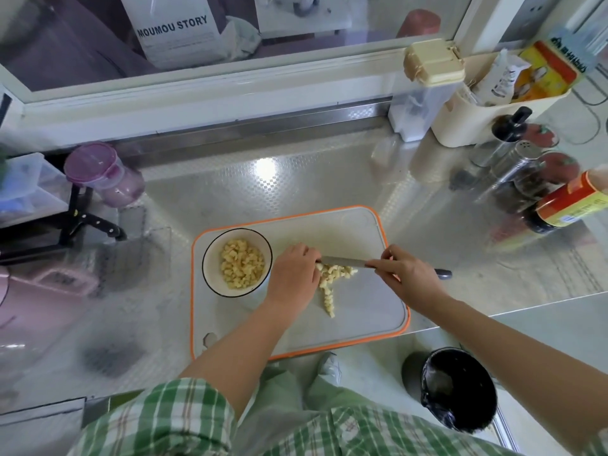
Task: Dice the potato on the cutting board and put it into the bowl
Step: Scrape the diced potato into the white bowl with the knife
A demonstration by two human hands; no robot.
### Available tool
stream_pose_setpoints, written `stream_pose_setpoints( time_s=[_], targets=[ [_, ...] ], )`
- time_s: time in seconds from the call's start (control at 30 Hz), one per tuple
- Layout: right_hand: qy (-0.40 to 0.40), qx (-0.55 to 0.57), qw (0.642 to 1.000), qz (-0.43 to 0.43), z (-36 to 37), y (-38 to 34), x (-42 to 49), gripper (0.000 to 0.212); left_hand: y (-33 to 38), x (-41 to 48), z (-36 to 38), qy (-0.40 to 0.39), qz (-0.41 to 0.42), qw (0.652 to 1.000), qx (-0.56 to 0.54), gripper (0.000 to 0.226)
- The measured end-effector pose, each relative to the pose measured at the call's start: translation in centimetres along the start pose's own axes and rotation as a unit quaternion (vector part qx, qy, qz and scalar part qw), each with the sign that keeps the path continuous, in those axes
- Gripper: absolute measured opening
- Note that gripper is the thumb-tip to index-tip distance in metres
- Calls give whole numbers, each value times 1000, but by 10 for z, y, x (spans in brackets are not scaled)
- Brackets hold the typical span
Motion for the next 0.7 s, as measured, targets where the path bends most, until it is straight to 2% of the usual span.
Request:
stream_pose_setpoints(
  time_s=[0.1,0.2,0.3,0.37,0.47,0.53,0.57,0.6,0.67,0.7],
  targets=[
    [15,15,999,33,2,4,-13,20,5,-6,0,21,21,1000,-9,22],
    [58,62,991,104,-5,0,-7,19,12,-2,-18,103,25,994,9,46],
    [58,102,987,109,-10,-23,-1,16,6,-5,-44,196,-55,979,29,48],
    [56,134,982,117,-9,-39,-1,13,-12,-18,-56,244,-159,956,24,48],
    [24,202,960,190,3,-52,-2,17,-53,-53,-69,264,-385,884,-25,52],
    [0,251,938,239,14,-59,-3,14,-83,-78,-65,203,-517,827,-88,61],
    [-8,279,926,256,17,-62,-5,9,-95,-87,-56,164,-556,801,-147,64],
    [-14,308,914,265,21,-67,-8,7,-105,-94,-45,127,-579,773,-226,63],
    [-25,348,895,279,28,-78,-15,6,-110,-99,-27,70,-568,717,-399,48],
    [-30,355,890,283,31,-84,-18,5,-111,-100,-22,63,-550,709,-438,40]
  ],
)
Point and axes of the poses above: each hand's wrist, its own x-axis towards the middle knuckle, its own z-axis out of the palm, y = z × x, the point moved 4 cm from there along x, towards the middle knuckle, and after that the axes turned 7 degrees about z, right-handed, at the moved point
